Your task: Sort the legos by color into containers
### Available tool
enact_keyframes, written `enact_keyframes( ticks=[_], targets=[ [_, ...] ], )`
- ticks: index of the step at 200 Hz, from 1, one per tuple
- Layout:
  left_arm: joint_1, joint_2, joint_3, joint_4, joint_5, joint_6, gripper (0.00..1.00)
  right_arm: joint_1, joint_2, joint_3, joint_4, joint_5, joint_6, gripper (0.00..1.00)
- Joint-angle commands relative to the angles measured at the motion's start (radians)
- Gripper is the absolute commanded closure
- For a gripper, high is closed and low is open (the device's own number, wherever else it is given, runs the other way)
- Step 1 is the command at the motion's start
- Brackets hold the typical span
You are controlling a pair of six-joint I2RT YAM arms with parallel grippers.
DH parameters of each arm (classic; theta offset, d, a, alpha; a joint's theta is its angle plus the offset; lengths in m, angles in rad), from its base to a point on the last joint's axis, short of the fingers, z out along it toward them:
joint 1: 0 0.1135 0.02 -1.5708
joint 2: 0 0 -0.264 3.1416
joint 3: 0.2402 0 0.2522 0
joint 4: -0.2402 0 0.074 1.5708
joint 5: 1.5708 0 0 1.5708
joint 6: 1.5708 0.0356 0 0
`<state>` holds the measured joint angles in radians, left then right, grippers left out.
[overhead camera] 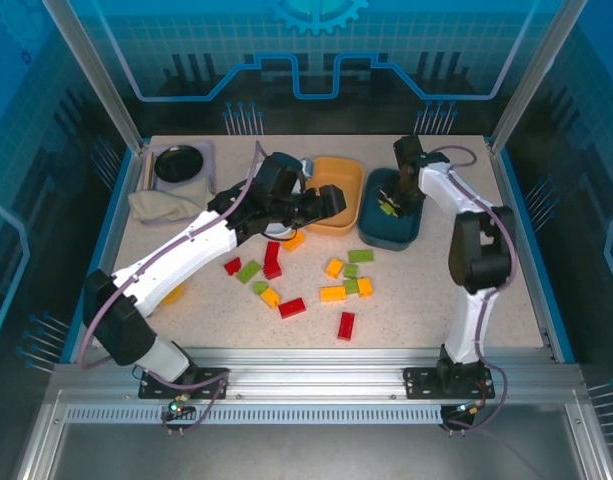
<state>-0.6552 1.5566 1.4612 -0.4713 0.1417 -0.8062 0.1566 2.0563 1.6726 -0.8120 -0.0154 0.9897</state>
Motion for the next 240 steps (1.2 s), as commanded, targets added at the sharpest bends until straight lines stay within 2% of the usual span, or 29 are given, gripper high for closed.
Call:
enact_keyframes(
  ticks=[1, 21, 57, 82, 100, 114, 122, 138, 177, 197, 240],
  targets=[
    [0.013, 0.023, 0.050, -0.091, -0.035, 0.011, 0.23, -0.017, 0.083, 0.091, -0.121, -0.064, -0.052, 0.62],
    [0.017, 0.017, 0.039, -0.130, -0.059, -0.013, 0.24, -0.019, 0.124, 0.158, -0.159, -0.064, -0.065, 0.57],
    [0.023, -0.066, -0.037, -0.210, -0.114, -0.070, 0.24, -0.015, 0.086, 0.207, -0.207, -0.090, -0.110, 0.39],
    [0.025, -0.146, -0.106, -0.367, -0.201, -0.132, 0.25, 0.021, -0.074, 0.114, -0.167, -0.061, -0.153, 0.35],
    [0.030, -0.211, -0.206, -0.455, -0.240, -0.212, 0.25, 0.098, -0.263, -0.049, -0.028, -0.026, -0.230, 0.34],
    [0.037, -0.259, -0.312, -0.471, -0.227, -0.299, 0.25, 0.189, -0.406, -0.201, 0.112, -0.016, -0.334, 0.31],
    [0.042, -0.278, -0.369, -0.471, -0.208, -0.350, 0.25, 0.242, -0.479, -0.282, 0.187, -0.019, -0.392, 0.30],
    [0.052, -0.290, -0.468, -0.433, -0.152, -0.428, 0.24, 0.322, -0.592, -0.457, 0.338, -0.105, -0.465, 0.26],
    [0.083, -0.219, -0.575, -0.290, -0.076, -0.500, 0.22, 0.479, -0.749, -0.714, 0.493, -0.165, -0.533, 0.20],
    [0.083, -0.152, -0.587, -0.242, -0.058, -0.511, 0.23, 0.517, -0.785, -0.772, 0.499, -0.171, -0.527, 0.20],
    [0.091, -0.039, -0.599, -0.155, -0.054, -0.511, 0.30, 0.535, -0.805, -0.770, 0.446, -0.162, -0.522, 0.20]
  ],
)
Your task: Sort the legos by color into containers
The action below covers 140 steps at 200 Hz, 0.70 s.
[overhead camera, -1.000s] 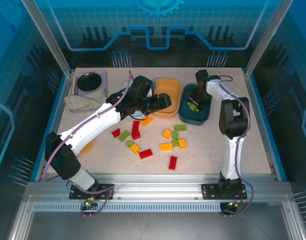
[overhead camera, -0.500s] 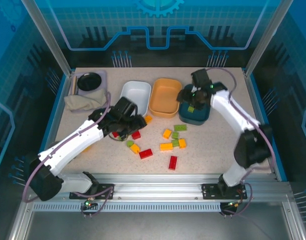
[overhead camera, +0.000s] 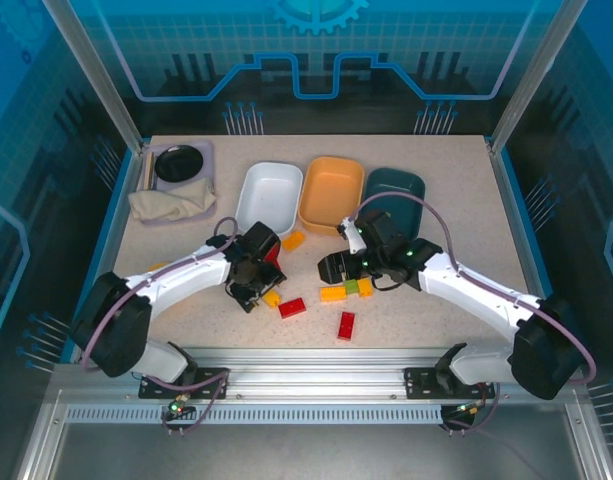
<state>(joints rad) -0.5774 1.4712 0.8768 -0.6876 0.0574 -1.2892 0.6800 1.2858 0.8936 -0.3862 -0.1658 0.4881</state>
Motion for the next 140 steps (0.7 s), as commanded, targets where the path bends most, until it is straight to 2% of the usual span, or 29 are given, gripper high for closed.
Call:
enact_keyframes(
  ticks=[1, 25, 52, 84, 123, 140],
  targets=[
    [0.014, 0.050, -0.015, 0.062, 0.030, -0.028, 0.30, 0.012, -0.033, 0.009, 0.019, -0.012, -0.020, 0.20],
    [0.013, 0.086, -0.030, 0.069, 0.043, -0.044, 0.39, 0.011, -0.028, 0.030, -0.004, -0.009, -0.027, 0.20],
    [0.010, 0.102, -0.057, 0.086, 0.043, -0.052, 0.52, 0.011, -0.026, 0.039, -0.023, 0.009, -0.031, 0.21],
    [-0.006, 0.074, -0.050, 0.075, 0.010, -0.058, 0.75, 0.011, -0.026, 0.052, -0.042, 0.012, -0.031, 0.22],
    [-0.032, -0.022, 0.107, -0.115, -0.082, -0.003, 0.77, 0.012, -0.103, 0.016, 0.015, -0.009, -0.042, 0.22],
    [-0.008, -0.055, 0.188, -0.178, -0.131, 0.044, 0.77, 0.012, -0.148, -0.006, 0.053, -0.017, -0.044, 0.21]
  ],
)
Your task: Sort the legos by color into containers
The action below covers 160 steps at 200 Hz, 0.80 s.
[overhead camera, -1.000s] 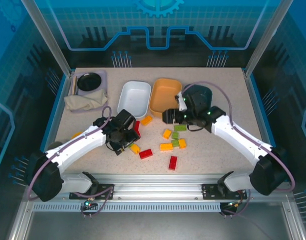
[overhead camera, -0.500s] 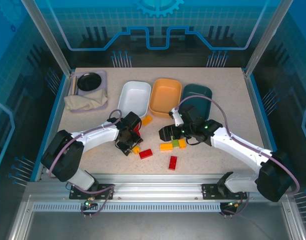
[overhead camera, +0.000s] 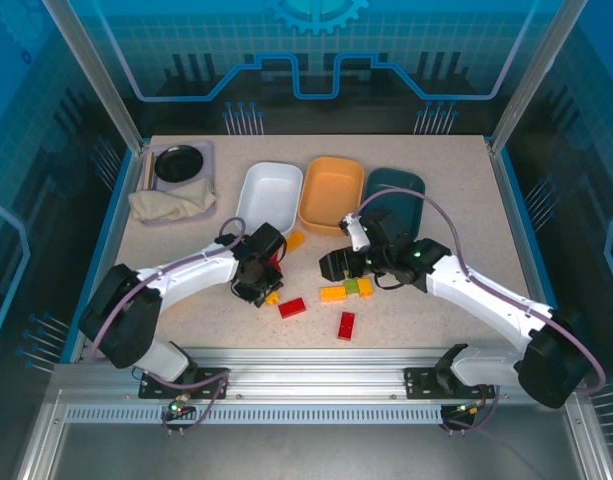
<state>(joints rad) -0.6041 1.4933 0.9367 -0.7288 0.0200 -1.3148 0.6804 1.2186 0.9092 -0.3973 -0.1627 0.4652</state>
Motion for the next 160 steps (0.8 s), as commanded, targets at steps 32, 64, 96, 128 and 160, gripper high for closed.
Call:
enact_keyframes(
  ticks=[32, 64, 96, 128, 160],
  targets=[
    [0.131, 0.011, 0.329, -0.177, -0.117, 0.230, 0.77, 0.012, -0.110, -0.024, 0.063, -0.006, -0.012, 0.21],
    [0.248, 0.229, 0.548, -0.156, -0.085, 0.382, 0.75, 0.020, -0.108, -0.067, 0.098, 0.003, 0.003, 0.21],
    [0.314, 0.490, 0.800, -0.205, -0.059, 0.469, 0.69, 0.034, -0.083, -0.036, 0.011, 0.069, 0.008, 0.21],
    [0.342, 0.674, 0.958, -0.208, -0.034, 0.507, 0.64, 0.054, -0.056, 0.009, -0.143, 0.144, 0.017, 0.21],
    [0.343, 0.782, 1.043, -0.222, 0.000, 0.529, 0.55, 0.091, -0.032, 0.019, -0.257, 0.186, 0.054, 0.21]
  ],
)
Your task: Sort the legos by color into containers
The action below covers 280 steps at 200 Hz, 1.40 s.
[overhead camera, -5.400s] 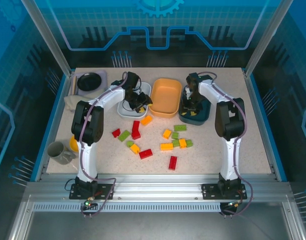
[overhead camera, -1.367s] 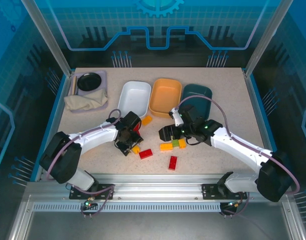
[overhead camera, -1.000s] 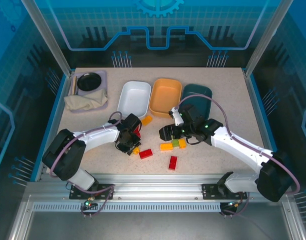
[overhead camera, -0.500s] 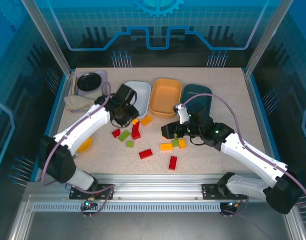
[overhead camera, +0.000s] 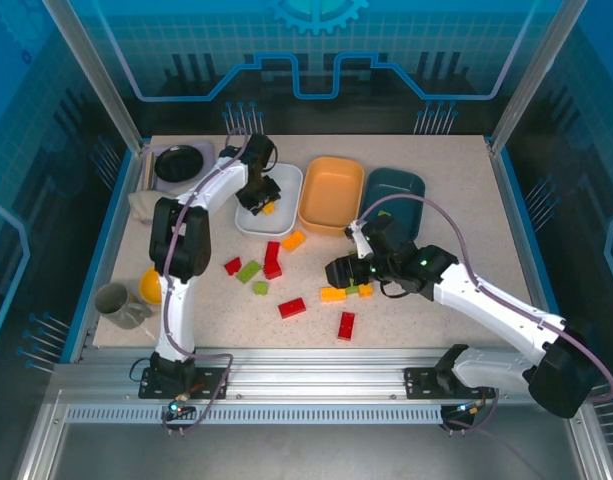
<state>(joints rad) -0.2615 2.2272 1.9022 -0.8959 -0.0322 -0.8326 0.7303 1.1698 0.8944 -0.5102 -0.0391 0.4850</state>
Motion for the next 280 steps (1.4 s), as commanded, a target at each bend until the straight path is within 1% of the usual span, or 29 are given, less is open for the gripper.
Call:
enact_keyframes(
  ticks=[1, 19, 35, 38, 62, 76, 98, 122, 132, 159, 176, 203, 234, 251, 265, 280],
  targets=[
    [0.001, 0.049, 0.079, -0.055, 0.054, 0.048, 0.55, 0.043, 0.017, 0.035, -0.148, 0.065, 0.036, 0.21],
    [-0.001, 0.063, 0.084, -0.049, 0.076, 0.054, 0.47, 0.076, 0.040, 0.052, -0.220, 0.107, 0.067, 0.21],
    [-0.001, 0.050, 0.087, -0.046, 0.084, 0.061, 0.41, 0.090, 0.081, 0.074, -0.311, 0.116, 0.133, 0.20],
    [-0.001, 0.045, 0.087, -0.045, 0.086, 0.062, 0.41, 0.093, 0.094, 0.083, -0.332, 0.118, 0.151, 0.19],
    [-0.019, -0.032, 0.081, -0.037, 0.104, 0.070, 0.38, 0.142, 0.191, 0.130, -0.473, 0.119, 0.254, 0.16],
    [-0.048, -0.107, 0.046, -0.023, 0.090, 0.073, 0.33, 0.162, 0.228, 0.133, -0.491, 0.093, 0.309, 0.16],
    [-0.103, -0.274, -0.111, 0.045, 0.084, 0.073, 0.28, 0.166, 0.284, 0.130, -0.475, 0.051, 0.382, 0.17],
    [-0.169, -0.491, -0.362, 0.167, 0.117, 0.066, 0.24, 0.169, 0.343, 0.124, -0.430, 0.026, 0.484, 0.23],
    [-0.199, -0.580, -0.464, 0.218, 0.131, 0.063, 0.22, 0.176, 0.364, 0.123, -0.406, 0.029, 0.519, 0.24],
    [-0.289, -0.789, -0.676, 0.279, 0.154, 0.041, 0.21, 0.183, 0.425, 0.121, -0.342, 0.025, 0.586, 0.26],
    [-0.327, -0.907, -0.787, 0.277, 0.167, 0.027, 0.21, 0.184, 0.466, 0.108, -0.319, 0.020, 0.629, 0.30],
    [-0.343, -1.095, -0.928, 0.232, 0.176, 0.027, 0.20, 0.182, 0.507, 0.079, -0.270, 0.007, 0.669, 0.36],
    [-0.342, -1.264, -1.038, 0.171, 0.199, 0.027, 0.20, 0.182, 0.538, 0.084, -0.249, 0.009, 0.684, 0.51],
    [-0.342, -1.332, -1.089, 0.172, 0.222, 0.025, 0.20, 0.181, 0.545, 0.093, -0.258, 0.016, 0.688, 0.61],
    [-0.342, -1.376, -1.125, 0.172, 0.227, 0.020, 0.20, 0.181, 0.533, 0.113, -0.293, 0.037, 0.682, 0.68],
    [-0.343, -1.418, -1.152, 0.159, 0.203, 0.001, 0.20, 0.183, 0.498, 0.178, -0.370, 0.102, 0.648, 0.70]
  ],
)
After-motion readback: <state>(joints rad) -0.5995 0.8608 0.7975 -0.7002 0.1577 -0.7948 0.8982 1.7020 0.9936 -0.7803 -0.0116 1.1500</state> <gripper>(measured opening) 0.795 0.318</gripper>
